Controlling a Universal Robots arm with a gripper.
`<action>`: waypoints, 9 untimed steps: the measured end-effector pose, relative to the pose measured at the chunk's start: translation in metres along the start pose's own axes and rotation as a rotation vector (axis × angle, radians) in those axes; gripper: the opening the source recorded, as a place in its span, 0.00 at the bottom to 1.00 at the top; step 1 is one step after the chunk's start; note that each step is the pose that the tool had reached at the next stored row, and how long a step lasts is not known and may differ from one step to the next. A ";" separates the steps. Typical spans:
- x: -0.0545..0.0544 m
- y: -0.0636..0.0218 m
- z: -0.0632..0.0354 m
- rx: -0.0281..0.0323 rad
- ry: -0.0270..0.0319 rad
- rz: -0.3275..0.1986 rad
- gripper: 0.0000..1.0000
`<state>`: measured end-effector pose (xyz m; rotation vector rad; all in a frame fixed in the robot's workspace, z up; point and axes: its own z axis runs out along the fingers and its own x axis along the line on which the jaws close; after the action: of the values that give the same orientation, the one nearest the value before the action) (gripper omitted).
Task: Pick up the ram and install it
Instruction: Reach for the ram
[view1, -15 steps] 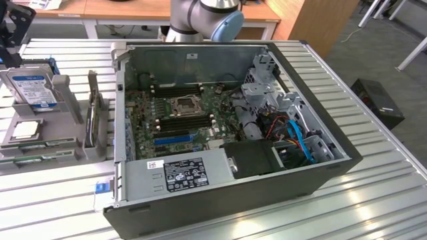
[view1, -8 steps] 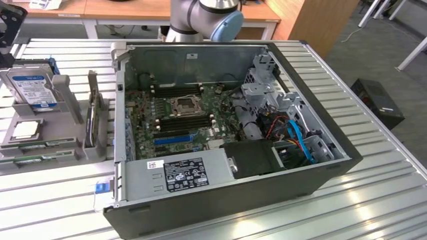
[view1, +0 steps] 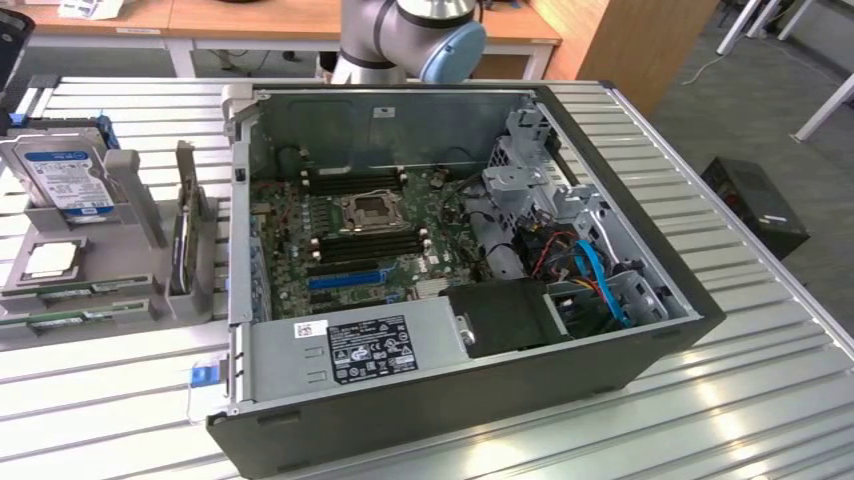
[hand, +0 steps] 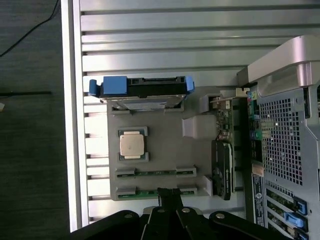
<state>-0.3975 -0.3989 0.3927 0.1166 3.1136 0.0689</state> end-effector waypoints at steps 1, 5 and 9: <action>0.000 0.0000 0.0000 0.0000 0.0001 0.000 0.10; 0.001 0.0000 -0.0001 0.0001 0.0002 0.000 0.10; 0.005 -0.0003 -0.0002 0.0000 0.0001 0.000 0.10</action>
<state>-0.4024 -0.3988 0.3928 0.1167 3.1136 0.0689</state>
